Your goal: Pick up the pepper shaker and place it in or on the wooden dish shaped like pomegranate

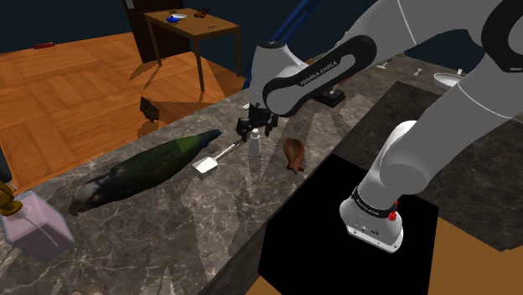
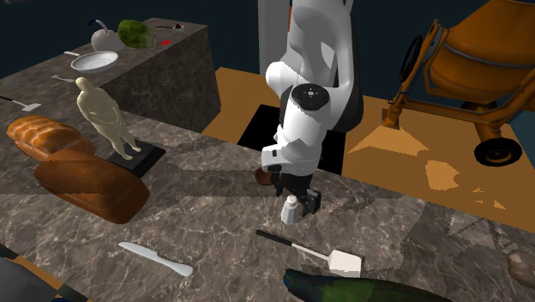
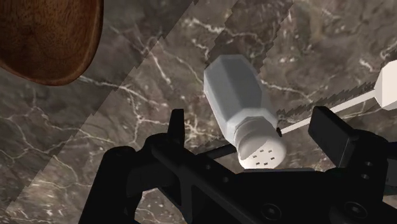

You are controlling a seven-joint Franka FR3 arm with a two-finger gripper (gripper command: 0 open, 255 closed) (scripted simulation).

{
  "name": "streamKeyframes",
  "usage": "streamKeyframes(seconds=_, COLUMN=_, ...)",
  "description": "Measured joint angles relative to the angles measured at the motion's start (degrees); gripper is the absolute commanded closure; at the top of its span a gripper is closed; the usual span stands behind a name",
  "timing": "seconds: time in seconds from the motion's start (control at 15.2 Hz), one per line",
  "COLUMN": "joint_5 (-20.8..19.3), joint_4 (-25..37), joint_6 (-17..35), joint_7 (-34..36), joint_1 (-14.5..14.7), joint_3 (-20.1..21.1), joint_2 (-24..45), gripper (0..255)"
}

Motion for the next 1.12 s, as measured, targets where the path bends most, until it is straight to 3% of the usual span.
streamKeyframes(seconds=0.33, joint_5=0.0, joint_4=0.0, joint_6=0.2, joint_7=0.0, joint_1=0.0, joint_3=0.0, joint_2=0.2, gripper=0)
streamKeyframes(seconds=0.4, joint_5=0.0, joint_4=0.0, joint_6=0.2, joint_7=0.0, joint_1=0.0, joint_3=0.0, joint_2=0.2, gripper=255)
streamKeyframes(seconds=1.12, joint_5=0.0, joint_4=0.2, joint_6=-0.3, joint_7=0.0, joint_1=0.0, joint_3=0.0, joint_2=-0.1, gripper=255)
